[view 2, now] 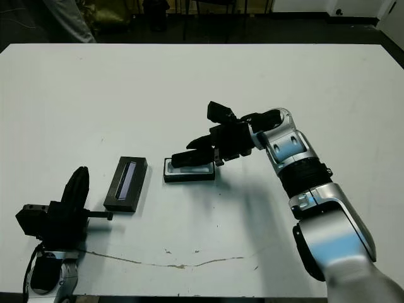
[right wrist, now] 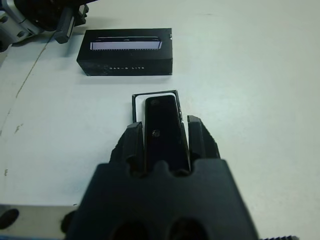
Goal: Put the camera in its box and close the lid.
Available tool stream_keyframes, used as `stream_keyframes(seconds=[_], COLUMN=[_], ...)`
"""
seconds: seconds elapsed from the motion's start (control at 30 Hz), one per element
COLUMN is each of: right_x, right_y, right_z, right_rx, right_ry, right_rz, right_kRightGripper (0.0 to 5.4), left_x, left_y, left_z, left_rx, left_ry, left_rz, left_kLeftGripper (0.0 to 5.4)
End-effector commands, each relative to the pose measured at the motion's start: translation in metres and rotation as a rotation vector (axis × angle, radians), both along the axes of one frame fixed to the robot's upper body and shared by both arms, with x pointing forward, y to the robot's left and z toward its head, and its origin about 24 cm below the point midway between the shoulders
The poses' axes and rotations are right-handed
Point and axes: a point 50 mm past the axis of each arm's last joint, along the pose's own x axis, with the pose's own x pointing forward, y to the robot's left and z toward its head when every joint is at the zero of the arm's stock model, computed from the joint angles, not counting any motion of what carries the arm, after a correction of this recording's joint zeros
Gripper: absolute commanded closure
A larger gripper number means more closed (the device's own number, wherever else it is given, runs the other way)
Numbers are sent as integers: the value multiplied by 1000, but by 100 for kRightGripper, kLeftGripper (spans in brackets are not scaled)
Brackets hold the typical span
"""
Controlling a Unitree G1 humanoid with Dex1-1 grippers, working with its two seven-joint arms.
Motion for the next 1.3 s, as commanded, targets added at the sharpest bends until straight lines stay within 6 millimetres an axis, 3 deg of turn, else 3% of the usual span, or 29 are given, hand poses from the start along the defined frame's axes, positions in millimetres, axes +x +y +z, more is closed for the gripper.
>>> stream_keyframes(seconds=[0.03, 0.8, 1.3], right_x=[-3, -3, -8], right_y=[-2, -5, 8], right_z=[-7, -26, -39], right_rx=[-24, -98, -88], right_ry=[16, 62, 75], right_rz=[-3, -19, 12], right_kRightGripper=[454, 454, 454], left_x=[-13, -12, -13], left_y=[1, 0, -1], left_z=[-26, -27, -27], left_rx=[-18, -22, -35], left_ry=[145, 145, 158], left_rz=[22, 23, 24], left_kLeftGripper=[540, 540, 540])
